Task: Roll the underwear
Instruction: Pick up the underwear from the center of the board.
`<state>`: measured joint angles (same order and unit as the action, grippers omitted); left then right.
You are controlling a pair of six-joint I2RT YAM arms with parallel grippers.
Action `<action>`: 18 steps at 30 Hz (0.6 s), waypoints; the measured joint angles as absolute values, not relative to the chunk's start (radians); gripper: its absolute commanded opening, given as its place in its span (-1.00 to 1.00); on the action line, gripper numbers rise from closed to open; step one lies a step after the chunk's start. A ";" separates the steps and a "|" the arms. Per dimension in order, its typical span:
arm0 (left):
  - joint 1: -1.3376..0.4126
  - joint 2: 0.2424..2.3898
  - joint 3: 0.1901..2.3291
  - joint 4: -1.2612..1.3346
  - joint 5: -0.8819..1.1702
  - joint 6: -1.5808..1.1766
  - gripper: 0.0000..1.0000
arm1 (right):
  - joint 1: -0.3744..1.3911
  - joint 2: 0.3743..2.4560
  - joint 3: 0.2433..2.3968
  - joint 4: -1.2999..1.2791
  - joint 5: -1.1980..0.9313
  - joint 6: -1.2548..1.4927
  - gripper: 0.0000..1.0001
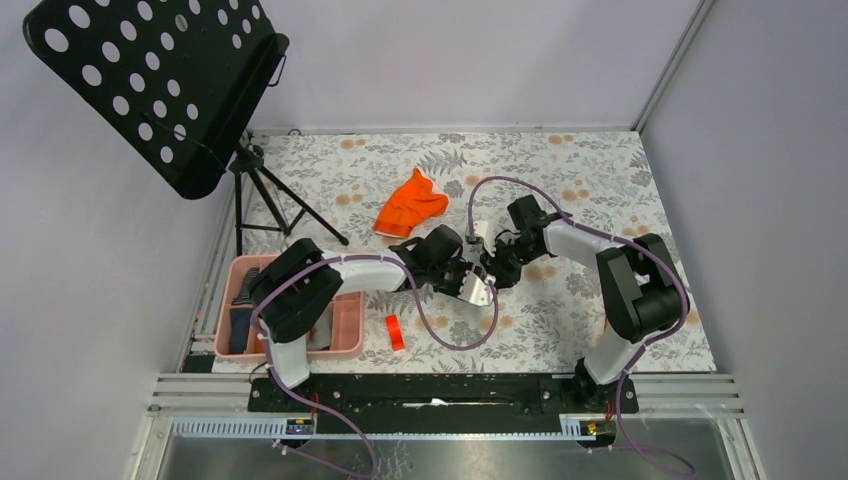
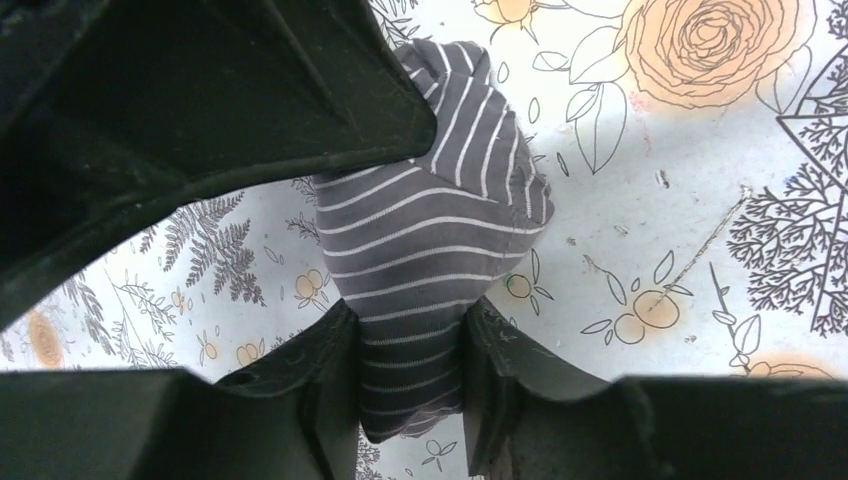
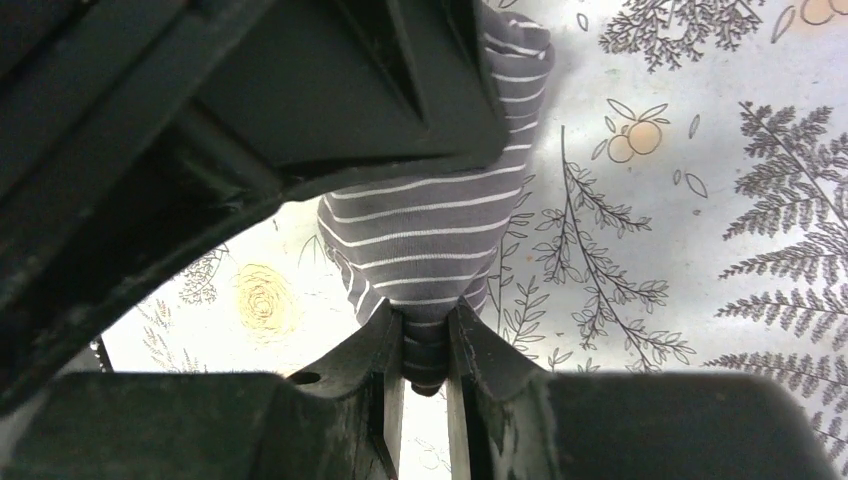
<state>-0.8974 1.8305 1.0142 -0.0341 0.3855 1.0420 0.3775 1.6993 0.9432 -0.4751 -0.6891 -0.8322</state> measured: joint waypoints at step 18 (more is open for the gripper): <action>-0.807 1.774 1.205 -0.390 0.405 0.719 -1.00 | 0.082 1.556 1.206 -0.670 -0.819 -0.614 0.42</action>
<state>-0.8070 1.7744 1.2049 -0.3901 0.4049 0.7193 0.0818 1.5558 1.2064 -0.6701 -0.8188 -0.6140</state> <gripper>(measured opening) 0.262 0.696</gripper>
